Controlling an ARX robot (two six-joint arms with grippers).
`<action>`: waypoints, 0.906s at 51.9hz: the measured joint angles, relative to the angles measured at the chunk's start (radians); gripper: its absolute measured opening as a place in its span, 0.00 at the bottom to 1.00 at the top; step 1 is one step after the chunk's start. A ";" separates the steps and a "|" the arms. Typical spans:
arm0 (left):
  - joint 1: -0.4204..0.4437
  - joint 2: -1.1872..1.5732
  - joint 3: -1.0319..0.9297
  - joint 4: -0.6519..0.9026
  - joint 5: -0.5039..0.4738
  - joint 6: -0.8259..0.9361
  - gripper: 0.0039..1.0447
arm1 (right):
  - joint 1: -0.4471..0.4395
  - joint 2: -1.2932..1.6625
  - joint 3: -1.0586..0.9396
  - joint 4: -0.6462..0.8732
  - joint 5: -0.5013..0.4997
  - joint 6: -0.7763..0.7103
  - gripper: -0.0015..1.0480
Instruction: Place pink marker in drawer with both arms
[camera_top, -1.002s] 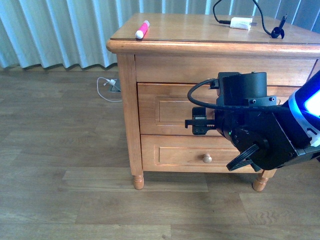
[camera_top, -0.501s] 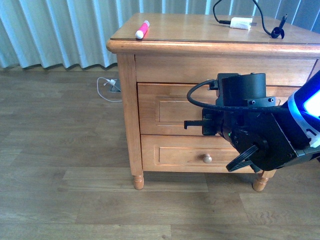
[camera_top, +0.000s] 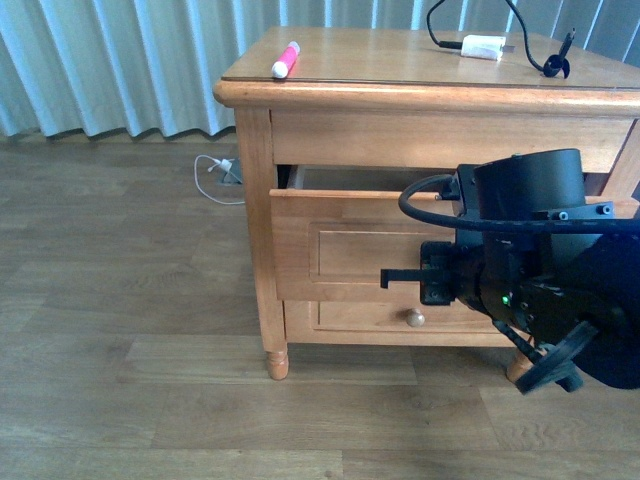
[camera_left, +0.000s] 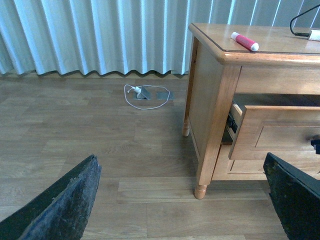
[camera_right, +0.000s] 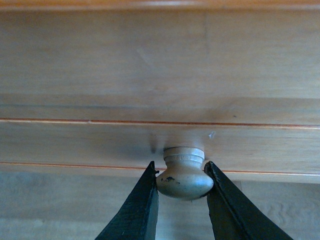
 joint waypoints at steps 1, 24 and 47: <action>0.000 0.000 0.000 0.000 0.000 0.000 0.95 | 0.004 -0.016 -0.021 -0.005 0.000 0.003 0.22; 0.000 0.000 0.000 0.000 0.000 0.000 0.95 | 0.062 -0.196 -0.324 0.043 -0.009 0.016 0.31; 0.000 0.000 0.000 0.000 0.000 0.000 0.95 | -0.015 -0.709 -0.575 -0.164 -0.100 0.020 0.92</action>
